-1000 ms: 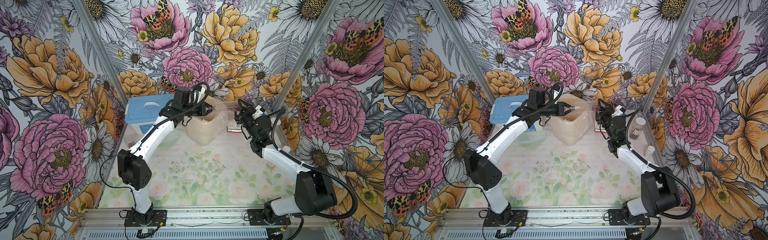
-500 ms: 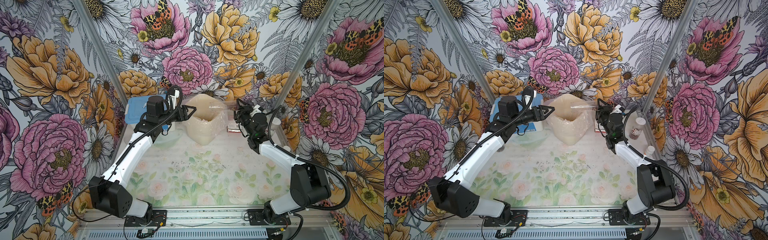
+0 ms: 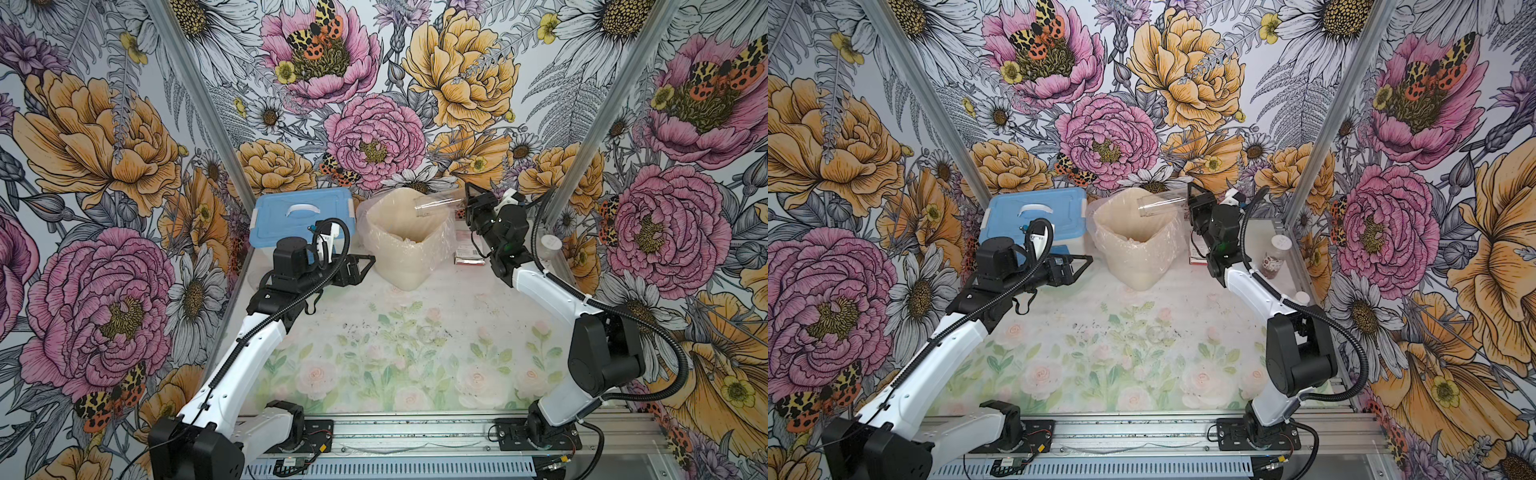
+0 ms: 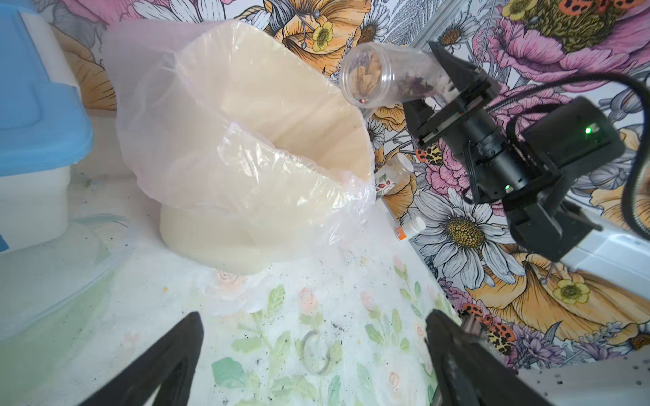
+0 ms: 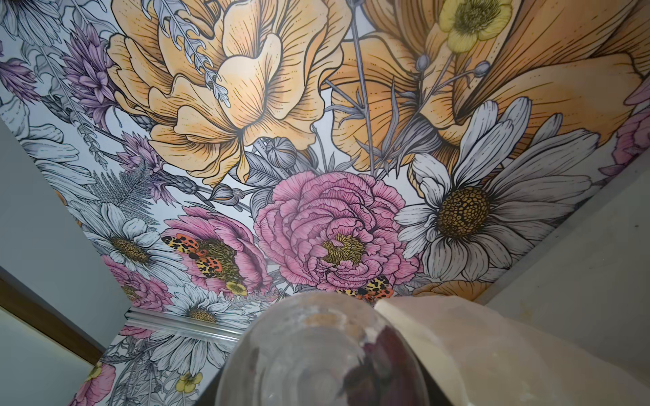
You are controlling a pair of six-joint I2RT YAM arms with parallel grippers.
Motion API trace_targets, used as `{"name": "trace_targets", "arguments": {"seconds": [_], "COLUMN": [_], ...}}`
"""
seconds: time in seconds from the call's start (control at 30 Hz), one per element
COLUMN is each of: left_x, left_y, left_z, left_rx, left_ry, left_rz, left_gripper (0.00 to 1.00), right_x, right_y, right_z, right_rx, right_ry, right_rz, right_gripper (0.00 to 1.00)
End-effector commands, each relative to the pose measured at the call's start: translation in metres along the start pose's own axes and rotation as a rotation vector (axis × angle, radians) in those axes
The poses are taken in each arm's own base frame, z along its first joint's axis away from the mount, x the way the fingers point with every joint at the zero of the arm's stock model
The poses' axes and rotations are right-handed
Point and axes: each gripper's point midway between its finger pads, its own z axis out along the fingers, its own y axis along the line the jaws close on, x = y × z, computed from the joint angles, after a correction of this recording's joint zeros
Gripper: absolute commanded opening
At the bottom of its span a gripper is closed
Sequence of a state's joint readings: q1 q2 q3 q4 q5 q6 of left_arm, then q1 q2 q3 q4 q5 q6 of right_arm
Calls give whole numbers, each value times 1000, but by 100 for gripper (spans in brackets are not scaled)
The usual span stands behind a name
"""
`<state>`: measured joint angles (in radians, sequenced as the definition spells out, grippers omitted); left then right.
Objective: Empty the moldy dried flower tea in the jars
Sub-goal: Pour the moldy dried flower tea into the trash bin.
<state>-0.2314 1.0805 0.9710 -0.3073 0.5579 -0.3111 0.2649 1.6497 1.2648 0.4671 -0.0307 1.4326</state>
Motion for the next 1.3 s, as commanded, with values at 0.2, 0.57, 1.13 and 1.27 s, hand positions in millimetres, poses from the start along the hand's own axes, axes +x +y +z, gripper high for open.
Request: {"name": "trace_targets", "arguments": {"seconds": [0.2, 0.57, 1.13, 1.27], "left_x": [35, 34, 27, 26], "left_y": [18, 25, 34, 36], "left_z": [-15, -24, -31, -32], "left_rx": [-77, -132, -146, -147], "left_ry": [19, -19, -55, -62], "left_rz": [110, 108, 69, 62], "left_gripper": [99, 99, 99, 99], "right_x": [-6, -4, 23, 41], "right_y": [10, 13, 34, 42], "right_z": [16, 22, 29, 32], "right_rx": [61, 100, 131, 137], "right_ry": [32, 56, 87, 108], "right_rz": [-253, -389, -731, -891], "right_gripper": [41, 40, 39, 38]}}
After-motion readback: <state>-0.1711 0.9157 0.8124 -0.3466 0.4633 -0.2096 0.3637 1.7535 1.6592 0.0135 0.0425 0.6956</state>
